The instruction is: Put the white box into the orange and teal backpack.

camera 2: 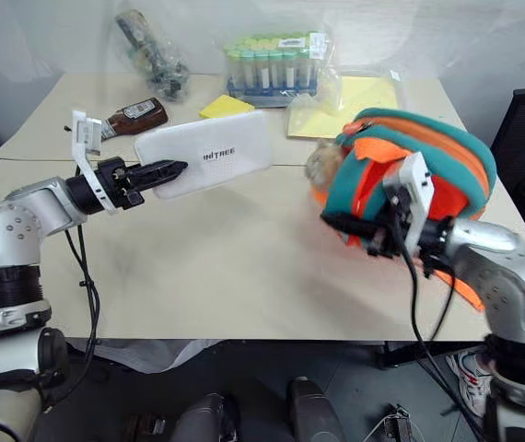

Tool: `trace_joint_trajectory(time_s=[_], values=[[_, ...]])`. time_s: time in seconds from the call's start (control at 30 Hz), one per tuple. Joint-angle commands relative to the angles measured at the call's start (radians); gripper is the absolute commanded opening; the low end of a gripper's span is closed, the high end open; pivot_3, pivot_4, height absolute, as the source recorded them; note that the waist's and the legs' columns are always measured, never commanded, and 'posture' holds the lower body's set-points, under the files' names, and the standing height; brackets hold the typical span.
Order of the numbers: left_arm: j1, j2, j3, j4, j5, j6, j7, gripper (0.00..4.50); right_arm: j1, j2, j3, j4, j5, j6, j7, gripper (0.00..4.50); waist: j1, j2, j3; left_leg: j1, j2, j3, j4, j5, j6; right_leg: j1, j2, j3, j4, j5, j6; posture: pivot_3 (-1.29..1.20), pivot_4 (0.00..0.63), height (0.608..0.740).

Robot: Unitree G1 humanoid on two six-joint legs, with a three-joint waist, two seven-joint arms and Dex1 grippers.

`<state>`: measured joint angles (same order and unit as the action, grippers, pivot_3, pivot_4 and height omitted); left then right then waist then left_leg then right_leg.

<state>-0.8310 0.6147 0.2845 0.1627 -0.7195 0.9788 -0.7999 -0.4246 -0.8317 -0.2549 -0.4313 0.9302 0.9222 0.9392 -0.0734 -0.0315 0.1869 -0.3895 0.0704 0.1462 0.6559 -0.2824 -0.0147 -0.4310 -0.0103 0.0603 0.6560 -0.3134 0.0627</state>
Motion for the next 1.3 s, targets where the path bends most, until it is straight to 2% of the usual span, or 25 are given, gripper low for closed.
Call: trace_joint_trajectory(time_s=[0.03,0.13,0.27,0.43,0.57,0.77,1.0,1.13,1.3], values=[[-0.066,-0.010,0.010,-0.076,-0.068,-0.043,-0.069,1.25,0.016,-0.087,-0.115,-0.072,0.216,0.076,0.104,0.05,0.002,0.000,0.000,0.000,0.000,0.000,0.000,0.000,0.000,0.000,0.000,0.000,0.000,0.000,0.000,0.00,0.150,0.740],[-0.073,-0.007,-0.008,-0.115,-0.099,-0.027,-0.111,1.25,0.042,-0.160,-0.177,-0.047,0.317,0.126,0.140,0.05,0.003,0.000,0.000,0.000,0.000,0.000,0.000,-0.001,0.001,0.001,0.000,0.001,-0.001,0.000,0.000,0.00,0.150,0.740],[-0.075,0.009,-0.030,-0.141,-0.130,-0.015,-0.169,1.25,0.075,-0.218,-0.207,-0.013,0.346,0.152,0.146,0.05,0.001,-0.001,0.000,0.000,0.000,0.000,0.001,-0.001,0.002,0.001,0.000,0.001,0.000,0.000,0.000,0.00,0.150,0.740],[-0.089,0.034,-0.045,-0.096,-0.120,-0.039,-0.229,1.25,0.138,-0.242,-0.209,0.021,0.287,0.127,0.153,0.05,0.001,-0.001,0.001,0.000,0.000,-0.001,0.002,0.000,0.002,0.001,0.000,0.001,0.001,0.000,0.000,0.00,0.150,0.740],[-0.113,0.095,-0.056,-0.046,-0.094,-0.080,-0.305,1.25,0.165,-0.246,-0.211,0.044,0.247,0.109,0.155,0.05,0.000,-0.001,0.001,0.000,0.000,-0.001,0.003,0.000,0.002,0.001,0.000,0.001,0.001,0.000,0.000,0.00,0.150,0.740],[-0.174,0.132,-0.026,0.002,-0.149,-0.041,-0.354,1.25,0.178,-0.236,-0.214,0.033,0.240,0.104,0.147,0.05,0.004,-0.002,0.001,0.000,0.000,-0.001,0.003,0.000,0.002,0.001,0.000,0.000,0.001,0.000,0.000,0.00,0.150,0.740],[-0.114,0.163,-0.127,-0.019,-0.041,-0.144,-0.431,1.25,0.187,-0.238,-0.223,0.026,0.236,0.095,0.132,0.05,0.010,-0.002,0.001,0.000,0.000,-0.001,0.003,0.000,0.002,0.001,0.000,0.000,0.002,0.000,0.000,0.00,0.150,0.740],[-0.142,0.122,-0.164,0.044,0.049,-0.264,-0.409,1.25,0.198,-0.248,-0.251,0.014,0.268,0.106,0.139,0.05,0.019,-0.002,0.001,0.000,0.000,-0.001,0.004,0.000,0.002,0.001,0.000,0.000,0.002,0.000,0.000,0.00,0.150,0.740],[-0.160,0.110,-0.218,0.053,0.078,-0.286,-0.482,1.25,0.185,-0.252,-0.266,0.039,0.285,0.117,0.124,0.05,0.023,-0.002,0.001,-0.001,-0.001,-0.001,0.006,-0.002,0.005,0.001,-0.001,0.000,0.002,0.000,0.000,0.00,0.150,0.740]])
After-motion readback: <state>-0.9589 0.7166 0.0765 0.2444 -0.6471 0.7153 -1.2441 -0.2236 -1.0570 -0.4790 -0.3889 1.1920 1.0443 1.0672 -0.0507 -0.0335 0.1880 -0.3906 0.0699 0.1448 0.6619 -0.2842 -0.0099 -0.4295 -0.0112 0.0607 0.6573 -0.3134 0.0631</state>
